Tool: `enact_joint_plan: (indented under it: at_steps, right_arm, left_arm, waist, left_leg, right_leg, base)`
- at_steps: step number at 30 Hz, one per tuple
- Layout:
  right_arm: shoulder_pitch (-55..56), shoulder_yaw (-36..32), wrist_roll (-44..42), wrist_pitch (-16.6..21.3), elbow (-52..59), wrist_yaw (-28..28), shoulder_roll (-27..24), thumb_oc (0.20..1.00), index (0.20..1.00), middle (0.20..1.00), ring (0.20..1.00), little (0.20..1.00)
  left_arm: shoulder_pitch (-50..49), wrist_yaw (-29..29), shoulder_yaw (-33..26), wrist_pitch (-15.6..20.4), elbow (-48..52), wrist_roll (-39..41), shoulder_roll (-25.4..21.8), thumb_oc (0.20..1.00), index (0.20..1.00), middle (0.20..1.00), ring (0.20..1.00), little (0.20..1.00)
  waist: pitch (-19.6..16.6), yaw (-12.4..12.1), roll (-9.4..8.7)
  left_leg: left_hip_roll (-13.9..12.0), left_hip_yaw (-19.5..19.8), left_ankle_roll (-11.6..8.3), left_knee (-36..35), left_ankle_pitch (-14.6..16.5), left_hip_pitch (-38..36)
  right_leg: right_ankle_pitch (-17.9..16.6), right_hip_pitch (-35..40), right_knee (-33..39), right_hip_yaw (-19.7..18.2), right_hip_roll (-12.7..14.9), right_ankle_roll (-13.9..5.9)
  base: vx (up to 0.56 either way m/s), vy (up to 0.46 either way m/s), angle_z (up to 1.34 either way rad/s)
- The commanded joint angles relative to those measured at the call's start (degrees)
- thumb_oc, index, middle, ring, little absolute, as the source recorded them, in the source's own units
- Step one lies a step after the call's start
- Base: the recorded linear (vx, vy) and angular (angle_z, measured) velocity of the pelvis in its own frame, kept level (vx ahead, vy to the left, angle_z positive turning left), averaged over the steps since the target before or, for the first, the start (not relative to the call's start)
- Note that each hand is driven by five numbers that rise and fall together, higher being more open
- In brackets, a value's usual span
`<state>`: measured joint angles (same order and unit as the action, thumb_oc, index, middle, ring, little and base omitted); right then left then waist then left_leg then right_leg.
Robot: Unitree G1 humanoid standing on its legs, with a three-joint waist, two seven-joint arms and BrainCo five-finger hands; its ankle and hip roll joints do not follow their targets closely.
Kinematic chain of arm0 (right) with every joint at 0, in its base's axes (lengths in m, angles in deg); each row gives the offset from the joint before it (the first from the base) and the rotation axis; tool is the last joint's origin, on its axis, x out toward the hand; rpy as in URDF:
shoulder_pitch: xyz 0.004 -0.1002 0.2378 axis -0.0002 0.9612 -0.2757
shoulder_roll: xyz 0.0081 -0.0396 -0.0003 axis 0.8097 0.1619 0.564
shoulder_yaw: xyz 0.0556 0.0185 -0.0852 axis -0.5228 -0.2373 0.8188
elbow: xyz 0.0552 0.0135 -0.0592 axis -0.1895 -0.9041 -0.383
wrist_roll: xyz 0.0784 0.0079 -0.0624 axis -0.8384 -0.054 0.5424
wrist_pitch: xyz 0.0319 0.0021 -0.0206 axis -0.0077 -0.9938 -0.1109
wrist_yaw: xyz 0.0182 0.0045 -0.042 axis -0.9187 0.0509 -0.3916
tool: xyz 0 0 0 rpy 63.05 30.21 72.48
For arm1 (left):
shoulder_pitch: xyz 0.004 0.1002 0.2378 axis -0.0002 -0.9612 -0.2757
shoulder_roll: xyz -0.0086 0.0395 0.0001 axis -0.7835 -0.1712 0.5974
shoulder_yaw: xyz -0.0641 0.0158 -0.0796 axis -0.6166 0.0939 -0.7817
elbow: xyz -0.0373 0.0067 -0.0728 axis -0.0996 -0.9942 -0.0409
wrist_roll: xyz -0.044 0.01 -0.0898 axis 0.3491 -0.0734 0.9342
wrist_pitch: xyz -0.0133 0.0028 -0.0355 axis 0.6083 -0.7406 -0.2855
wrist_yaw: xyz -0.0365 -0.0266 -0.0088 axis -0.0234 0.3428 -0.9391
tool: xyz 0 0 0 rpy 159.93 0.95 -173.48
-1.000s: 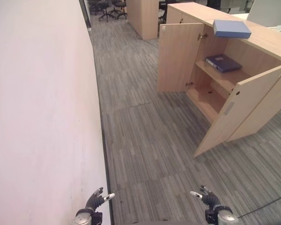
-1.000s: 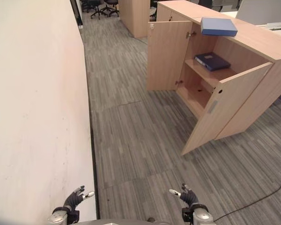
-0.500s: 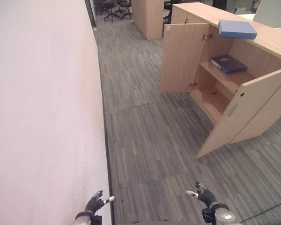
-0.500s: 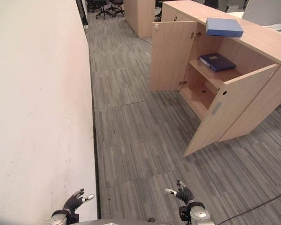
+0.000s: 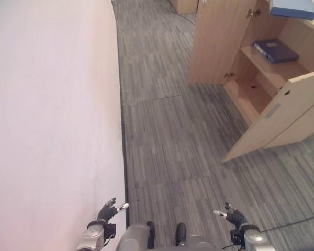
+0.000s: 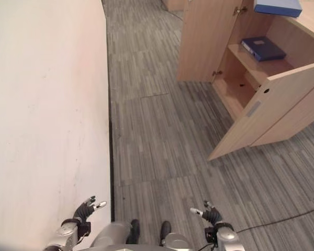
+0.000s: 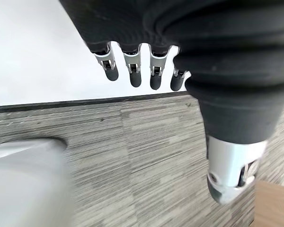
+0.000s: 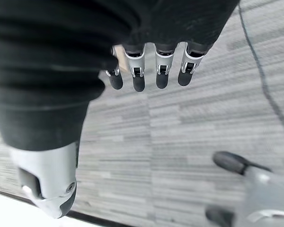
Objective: Put the empty folder in the office cabinet
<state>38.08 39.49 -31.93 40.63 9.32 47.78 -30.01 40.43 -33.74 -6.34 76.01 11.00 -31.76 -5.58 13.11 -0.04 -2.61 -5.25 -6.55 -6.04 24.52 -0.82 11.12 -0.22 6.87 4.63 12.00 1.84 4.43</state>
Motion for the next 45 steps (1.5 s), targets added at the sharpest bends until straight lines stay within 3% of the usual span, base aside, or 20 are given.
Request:
enact_joint_plan:
  at_steps: [1, 4, 8, 12, 14, 18, 21, 25, 26, 28, 29, 30, 31, 32, 34, 36, 39, 40, 41, 45]
  right_arm:
    - [1.13, -1.19, -1.74, 1.03, 1.28, 0.52, -2.32, 1.000, 1.000, 1.000, 1.000, 1.000]
    - [1.11, -0.87, -1.52, 0.94, 1.33, 0.62, -2.81, 1.000, 1.000, 1.000, 1.000, 1.000]
    - [0.14, -0.57, -1.75, 0.99, 0.83, 1.10, -3.09, 1.000, 1.000, 1.000, 1.000, 1.000]
    - [-0.20, 0.32, -0.90, 0.72, -0.50, 0.72, -2.67, 1.000, 1.000, 1.000, 1.000, 1.000]
    - [0.42, 0.91, -0.27, 0.69, 0.14, 0.33, -1.80, 1.000, 1.000, 1.000, 1.000, 1.000]
    - [0.03, 1.87, -0.05, 0.56, 0.28, 0.21, -0.35, 1.000, 1.000, 1.000, 1.000, 1.000]
    - [-1.21, 2.58, -0.07, 0.44, 0.45, 0.20, 0.52, 1.000, 1.000, 1.000, 1.000, 1.000]
    - [-3.44, 3.60, 0.36, 0.53, 1.77, 0.33, 1.22, 1.000, 1.000, 1.000, 1.000, 1.000]
    - [-4.61, 3.58, 0.13, 0.65, 2.20, 0.57, 1.60, 1.000, 1.000, 1.000, 1.000, 1.000]
    - [-5.58, 3.58, -0.12, 0.79, 2.37, 0.93, 1.66, 1.000, 1.000, 1.000, 1.000, 1.000]
    - [-5.62, 3.58, -0.12, 0.79, 2.37, 0.93, 1.65, 1.000, 1.000, 1.000, 1.000, 1.000]
    - [-5.92, 3.60, -0.19, 1.02, 2.62, 1.20, 1.69, 1.000, 1.000, 1.000, 1.000, 1.000]
    - [-5.93, 3.61, -0.20, 1.03, 2.62, 1.20, 1.65, 1.000, 1.000, 1.000, 1.000, 1.000]
    - [-5.91, 3.40, 0.07, 1.07, 2.40, 1.31, 1.86, 1.000, 1.000, 1.000, 1.000, 1.000]
    - [-5.30, 3.02, 0.12, 1.17, 2.09, 1.49, 1.63, 1.000, 1.000, 1.000, 1.000, 1.000]
    - [-5.08, 2.47, -0.15, 1.14, 1.95, 1.54, 1.32, 1.000, 1.000, 1.000, 1.000, 1.000]
    - [-3.52, 0.16, -0.51, 0.72, 0.62, 2.15, 0.50, 1.000, 1.000, 1.000, 1.000, 1.000]
    - [-3.49, 0.18, -0.50, 0.74, 0.60, 2.14, 0.48, 1.000, 1.000, 1.000, 1.000, 1.000]
    - [-2.67, -0.66, -0.65, 0.52, -0.02, 2.27, 0.20, 1.000, 1.000, 1.000, 1.000, 1.000]
    - [-2.01, -1.20, -0.37, 0.24, -1.34, 2.46, 0.23, 1.000, 1.000, 1.000, 1.000, 1.000]
  left_arm:
    - [0.21, 0.36, 0.95, 1.33, 1.98, 0.67, -1.43, 1.000, 1.000, 1.000, 1.000, 1.000]
    - [-0.48, 0.40, 0.90, 1.19, 2.40, 0.65, -1.56, 1.000, 1.000, 1.000, 1.000, 1.000]
    - [-0.23, 0.70, 0.59, 1.33, 2.35, 1.78, -1.27, 1.000, 1.000, 1.000, 1.000, 1.000]
    - [-1.14, 0.88, -0.56, 1.17, -0.22, 1.66, -0.94, 1.000, 1.000, 1.000, 1.000, 1.000]
    - [-2.03, 0.75, -0.95, 1.14, -0.72, 0.92, -1.16, 1.000, 1.000, 1.000, 1.000, 1.000]
    - [-1.96, 1.16, -1.31, 1.17, -1.08, 0.19, -2.11, 1.000, 1.000, 1.000, 1.000, 1.000]
    - [-1.62, 1.29, -1.47, 1.24, -1.10, -0.19, -3.11, 1.000, 1.000, 1.000, 1.000, 1.000]
    - [-1.46, 1.32, -1.50, 1.10, -0.58, -0.98, -4.30, 1.000, 1.000, 1.000, 1.000, 1.000]
    - [-1.09, 1.43, -1.27, 0.98, -0.44, -1.31, -4.85, 1.000, 1.000, 1.000, 1.000, 1.000]
    - [-0.57, 1.49, -1.19, 0.91, 0.02, -0.92, -5.45, 1.000, 1.000, 1.000, 1.000, 1.000]
    - [-0.53, 1.49, -1.20, 0.90, 0.02, -0.91, -5.44, 1.000, 1.000, 1.000, 1.000, 1.000]
    - [-0.54, 1.54, -1.15, 0.74, 0.53, -0.80, -5.56, 1.000, 1.000, 1.000, 1.000, 1.000]
    - [-0.54, 1.54, -1.17, 0.74, 0.53, -0.81, -5.52, 1.000, 1.000, 1.000, 1.000, 1.000]
    - [-0.75, 1.70, -1.18, 0.56, 0.37, -1.23, -5.39, 1.000, 1.000, 1.000, 1.000, 1.000]
    - [-0.62, 1.48, -0.98, 0.76, -0.28, -1.63, -5.06, 1.000, 1.000, 1.000, 1.000, 1.000]
    - [-0.24, 1.34, -0.68, 0.78, -0.23, -1.63, -4.95, 1.000, 1.000, 1.000, 1.000, 1.000]
    - [0.59, 0.89, 0.78, 0.59, -0.74, -3.17, -4.65, 1.000, 1.000, 1.000, 1.000, 1.000]
    - [0.56, 0.90, 0.79, 0.61, -0.77, -3.19, -4.61, 1.000, 1.000, 1.000, 1.000, 1.000]
    - [0.77, 0.93, 0.96, 0.52, -1.31, -4.22, -4.22, 1.000, 1.000, 1.000, 1.000, 1.000]
    - [0.50, 0.89, 0.53, 0.74, -2.01, -5.73, -3.83, 1.000, 1.000, 1.000, 1.000, 1.000]
  waist:
    - [-1.95, -0.76, 1.31]
    - [-2.11, -3.00, 2.44]
    - [-1.15, -4.56, 2.75]
    - [-2.51, -5.81, 3.42]
    - [-4.40, -6.38, 3.36]
    - [-5.97, -7.27, 1.88]
    - [-6.74, -7.93, 0.43]
    - [-7.17, -9.22, -1.74]
    - [-6.95, -9.41, -1.57]
    - [-5.88, -9.33, -0.22]
    - [-5.81, -9.33, -0.28]
    - [-4.74, -8.62, 1.89]
    - [-4.61, -8.57, 1.85]
    - [-4.04, -8.02, 3.02]
    - [-2.46, -5.17, 4.48]
    - [-2.26, -4.36, 4.87]
    - [-1.82, -0.88, 4.70]
    - [-1.64, -0.59, 4.89]
    - [-1.65, 1.10, 4.00]
    - [-1.21, 3.19, 3.71]
  left_leg:
    - [-5.52, 0.03, -1.23, -8.64, -5.01, -0.99]
    - [-5.71, 2.60, -1.41, -16.95, -8.20, 2.68]
    - [-6.92, 5.95, -2.42, -25.90, -9.87, 5.12]
    - [-9.70, 7.06, -3.89, -27.44, -11.66, 6.55]
    - [-9.62, 6.30, -4.54, -27.73, -13.50, 5.40]
    - [-8.10, 4.91, -3.68, -26.80, -14.19, 4.63]
    - [-5.82, 4.65, -2.11, -25.20, -13.09, 4.73]
    - [-1.58, 3.84, 1.26, -22.23, -8.41, 4.78]
    - [-0.02, 3.11, 3.10, -21.72, -6.17, 3.70]
    - [0.54, 2.38, 4.91, -21.79, -4.39, 1.97]
    - [0.62, 2.35, 4.95, -21.75, -4.35, 1.97]
    - [0.81, 1.93, 6.48, -22.48, -3.07, -0.61]
    - [0.91, 1.93, 6.49, -22.50, -3.06, -0.73]
    - [0.95, 1.90, 7.16, -23.34, -2.63, -2.71]
    - [3.03, 2.20, 7.56, -26.15, -1.76, -9.09]
    - [3.37, 2.35, 7.27, -27.41, -1.54, -10.56]
    - [5.04, 3.18, 5.65, -29.30, 1.66, -16.22]
    - [4.81, 3.49, 5.52, -29.26, 1.93, -16.54]
    - [6.00, 4.53, 4.95, -29.52, 3.84, -18.98]
    - [6.08, 5.43, 3.90, -29.52, 6.99, -23.36]
  right_leg:
    - [6.44, 2.40, -7.25, -4.50, 3.99, -6.68]
    - [8.97, 4.17, -8.26, -5.71, 3.23, -7.20]
    - [12.58, 6.55, -10.38, -8.85, 3.41, -7.55]
    - [14.13, 11.35, -7.47, -12.42, 4.53, -9.02]
    - [14.19, 12.80, -5.91, -13.42, 5.82, -9.80]
    - [13.25, 12.17, -5.90, -13.26, 8.38, -11.73]
    - [8.79, 10.25, -7.07, -14.47, 10.11, -13.41]
    - [-4.18, 6.42, -12.43, -16.60, 12.95, -15.71]
    - [-9.63, 3.43, -18.58, -16.48, 13.50, -16.07]
    - [-14.43, -0.63, -26.90, -14.39, 13.74, -16.38]
    - [-14.31, -0.73, -27.13, -14.46, 13.82, -16.42]
    - [-15.26, -3.92, -33.50, -11.39, 13.38, -16.36]
    - [-15.09, -3.90, -33.74, -11.40, 13.48, -16.39]
    - [-14.54, -6.23, -37.40, -10.47, 13.12, -16.20]
    - [-7.92, -11.96, -39.74, -6.15, 10.49, -14.87]
    - [-6.93, -13.21, -37.51, -3.82, 10.04, -14.82]
    - [-3.53, -16.82, -25.31, 5.67, 10.58, -13.19]
    - [-3.27, -16.24, -25.17, 6.09, 10.42, -13.14]
    - [-4.91, -18.23, -18.06, 7.36, 10.06, -13.46]
    - [-9.69, -20.06, -7.65, 9.27, 9.66, -14.69]
  base:
    - [0.29, 0.078, 0.09]
    - [0.20, 0.075, -0.03]
    - [0.28, 0.092, -0.18]
    - [0.30, 0.142, -0.61]
    - [0.43, 0.288, -0.94]
    - [0.29, 0.254, -0.11]
    - [0.19, 0.179, 0.09]
    - [0.22, 0.284, -0.18]
    - [0.21, 0.355, -0.29]
    - [0.14, 0.323, -0.23]
    - [0.14, 0.366, 0.03]
    - [0.09, 0.233, 0.18]
    - [0.15, 0.349, -0.02]
    - [0.27, 0.328, 0.02]
    - [0.38, 0.366, -0.23]
    - [0.21, 0.095, -0.12]
    - [0.33, 0.028, 0.48]
    - [0.42, -0.066, 0.42]
    - [0.23, -0.062, 0.44]
    - [0.36, -0.111, 0.53]
